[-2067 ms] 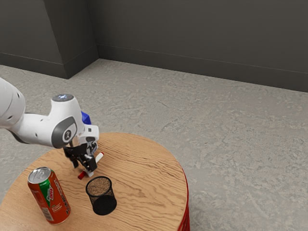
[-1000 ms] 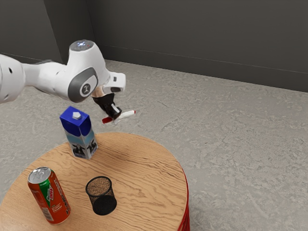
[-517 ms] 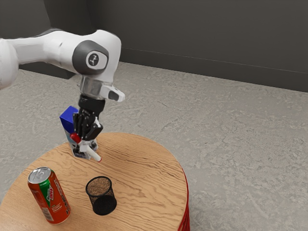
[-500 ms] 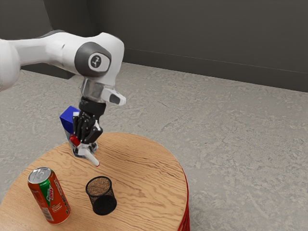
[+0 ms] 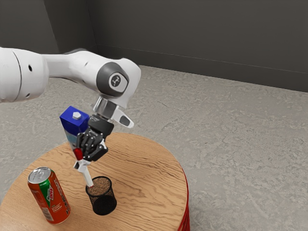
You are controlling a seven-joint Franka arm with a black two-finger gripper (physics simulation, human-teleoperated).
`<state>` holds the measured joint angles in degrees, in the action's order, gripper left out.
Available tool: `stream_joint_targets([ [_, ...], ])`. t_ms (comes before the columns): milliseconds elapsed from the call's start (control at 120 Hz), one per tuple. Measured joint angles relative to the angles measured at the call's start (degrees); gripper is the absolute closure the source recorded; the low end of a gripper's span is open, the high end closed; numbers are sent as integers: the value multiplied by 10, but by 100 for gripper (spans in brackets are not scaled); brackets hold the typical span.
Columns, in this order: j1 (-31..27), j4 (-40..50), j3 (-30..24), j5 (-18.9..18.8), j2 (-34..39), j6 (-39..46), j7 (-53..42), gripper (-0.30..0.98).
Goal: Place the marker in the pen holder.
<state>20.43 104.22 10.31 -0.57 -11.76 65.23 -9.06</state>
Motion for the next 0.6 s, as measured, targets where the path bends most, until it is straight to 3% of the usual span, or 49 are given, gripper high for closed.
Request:
stream_joint_targets([
  [350, -10, -48, 0, -4, -86, 50, -14, 76],
  [533, -11, -49, 4, 4, -85, 71, -20, 37],
  [600, -22, -47, 23, 3, -19, 102, -23, 28],
])
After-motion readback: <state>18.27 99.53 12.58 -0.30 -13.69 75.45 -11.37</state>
